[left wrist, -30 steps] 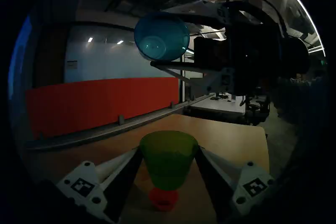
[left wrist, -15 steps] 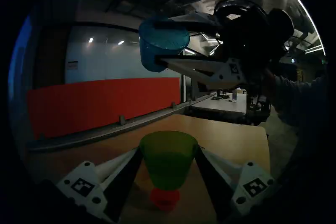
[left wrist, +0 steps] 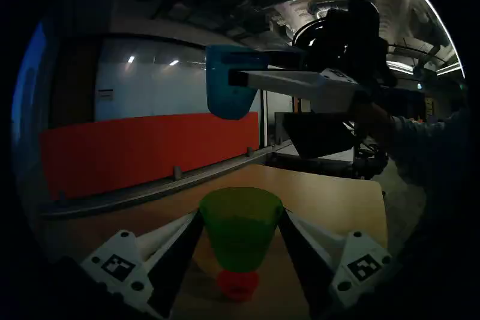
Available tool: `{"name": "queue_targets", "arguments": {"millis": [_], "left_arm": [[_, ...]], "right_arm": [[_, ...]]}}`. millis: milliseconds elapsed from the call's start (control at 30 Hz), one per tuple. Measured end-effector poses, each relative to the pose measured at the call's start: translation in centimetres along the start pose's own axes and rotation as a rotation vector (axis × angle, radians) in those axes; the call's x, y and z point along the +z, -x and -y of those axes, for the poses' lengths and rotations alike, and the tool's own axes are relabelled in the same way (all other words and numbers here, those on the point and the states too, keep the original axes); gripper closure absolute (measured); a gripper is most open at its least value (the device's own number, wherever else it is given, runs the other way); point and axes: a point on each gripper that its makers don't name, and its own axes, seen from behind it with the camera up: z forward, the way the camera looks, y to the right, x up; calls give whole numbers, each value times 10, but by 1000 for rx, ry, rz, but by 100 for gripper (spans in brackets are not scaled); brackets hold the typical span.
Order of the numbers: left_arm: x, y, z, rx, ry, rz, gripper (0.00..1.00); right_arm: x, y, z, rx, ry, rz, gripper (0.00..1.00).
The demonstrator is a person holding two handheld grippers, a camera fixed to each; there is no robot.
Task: Pour water
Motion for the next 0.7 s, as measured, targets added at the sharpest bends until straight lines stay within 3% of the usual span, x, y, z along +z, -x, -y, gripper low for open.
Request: {"name": "queue_targets", "arguments": {"millis": [400,567,700], "left_arm": [[1,-1,1,7,-3,0,13],[2,-2,1,7,-4,0,13],[2,-2,2,8,-4,0,13]], "right_arm": [[-1,3,5,377,-31,15,10],[-1,2,2,471,-38,13,10],[-2,2,0,493,-35,9,10]]}}
